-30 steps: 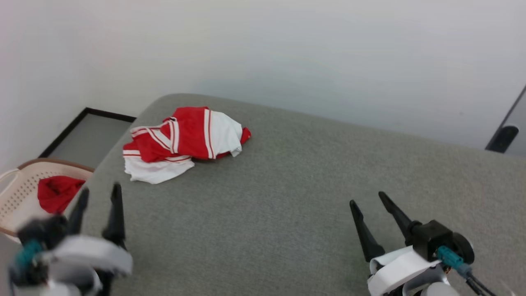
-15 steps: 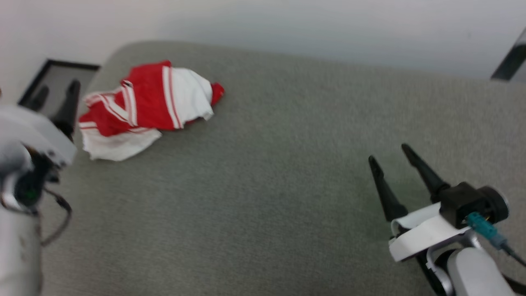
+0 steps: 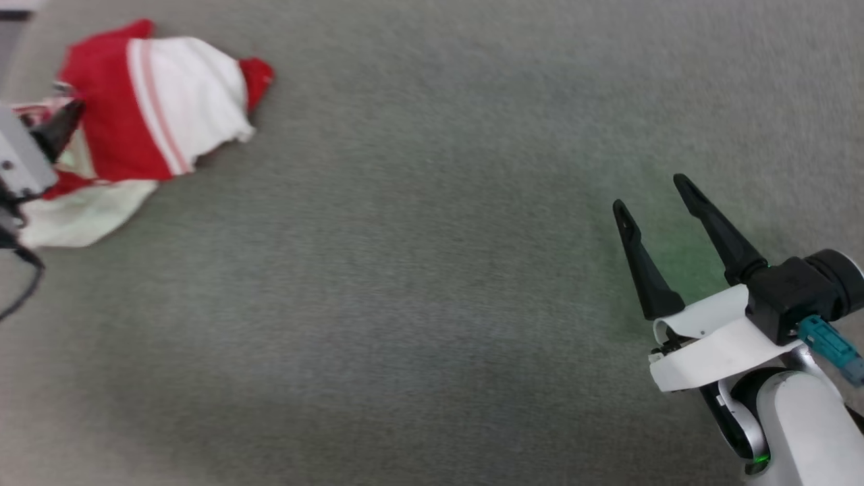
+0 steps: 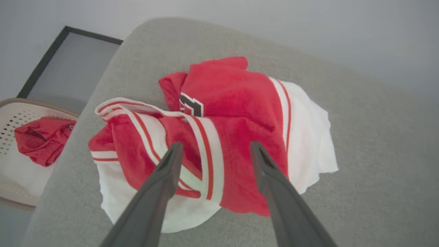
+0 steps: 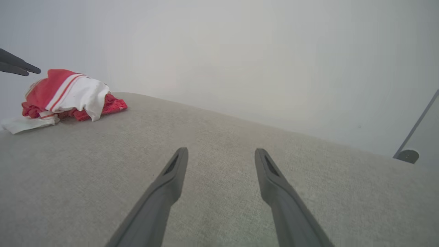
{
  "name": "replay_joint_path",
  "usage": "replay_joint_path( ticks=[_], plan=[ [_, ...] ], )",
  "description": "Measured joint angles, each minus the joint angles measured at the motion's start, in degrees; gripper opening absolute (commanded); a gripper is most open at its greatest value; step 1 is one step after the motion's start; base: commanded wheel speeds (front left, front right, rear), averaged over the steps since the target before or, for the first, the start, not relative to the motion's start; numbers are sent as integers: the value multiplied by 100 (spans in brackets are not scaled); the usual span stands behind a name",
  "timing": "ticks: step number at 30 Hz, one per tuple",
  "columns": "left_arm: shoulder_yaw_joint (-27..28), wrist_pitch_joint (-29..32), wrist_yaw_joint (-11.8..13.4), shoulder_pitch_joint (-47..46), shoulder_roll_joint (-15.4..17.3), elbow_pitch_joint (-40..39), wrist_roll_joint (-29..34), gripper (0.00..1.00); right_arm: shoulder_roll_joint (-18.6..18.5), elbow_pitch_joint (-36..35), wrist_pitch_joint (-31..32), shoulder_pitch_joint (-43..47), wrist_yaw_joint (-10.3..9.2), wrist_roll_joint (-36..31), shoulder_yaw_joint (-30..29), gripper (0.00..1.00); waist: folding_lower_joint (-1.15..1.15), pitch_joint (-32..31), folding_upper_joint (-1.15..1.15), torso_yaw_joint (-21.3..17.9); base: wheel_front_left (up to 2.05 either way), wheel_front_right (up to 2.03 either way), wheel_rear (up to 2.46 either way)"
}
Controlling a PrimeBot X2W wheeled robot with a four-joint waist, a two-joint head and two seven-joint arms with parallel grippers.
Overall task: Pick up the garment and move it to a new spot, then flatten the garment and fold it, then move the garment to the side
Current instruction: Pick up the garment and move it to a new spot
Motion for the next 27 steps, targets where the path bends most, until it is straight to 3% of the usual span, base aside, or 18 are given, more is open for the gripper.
replay_joint_path(
  ticks=[4, 11, 17, 18, 19, 20, 21, 27],
  plan=[
    [-177, 301, -13, -348, 282, 557, 102, 100, 7, -157, 55, -40, 0, 0, -15, 100, 0, 283, 0, -222, 0, 0, 0],
    [-433, 971, -26, -786, 415, 1390, 148, 100, 37, -361, 123, -85, 0, 9, -67, 100, 0, 694, 0, -579, 0, 0, 0],
    [-502, 1087, -1, -1085, 475, 1779, 175, 100, 78, -435, 170, -141, 0, 9, -75, 100, 0, 935, 0, -782, 0, 0, 0],
    [-509, 1062, -1, -1129, 489, 1827, 187, 96, 85, -436, 171, -143, 0, 9, -76, 100, 0, 959, 0, -806, 0, 0, 0],
    [-505, 1037, -1, -1165, 494, 1887, 183, 59, 91, -435, 171, -148, 0, 12, -76, 100, 0, 979, 0, -828, 0, 0, 0],
    [-503, 1013, -1, -1199, 498, 1939, 181, 13, 93, -434, 171, -157, 0, 16, -79, 100, 0, 994, 0, -844, 0, 0, 0],
    [-509, 923, -2, -1222, 494, 1967, 181, 0, 94, -426, 171, -179, 0, 16, -81, 100, 0, 1000, 0, -853, 0, 0, 0],
    [-493, 434, -18, -1276, 426, 2272, 111, 0, 123, -323, 160, -174, 0, 21, -91, 100, 0, 850, 0, -828, 0, 0, 0]
  ],
)
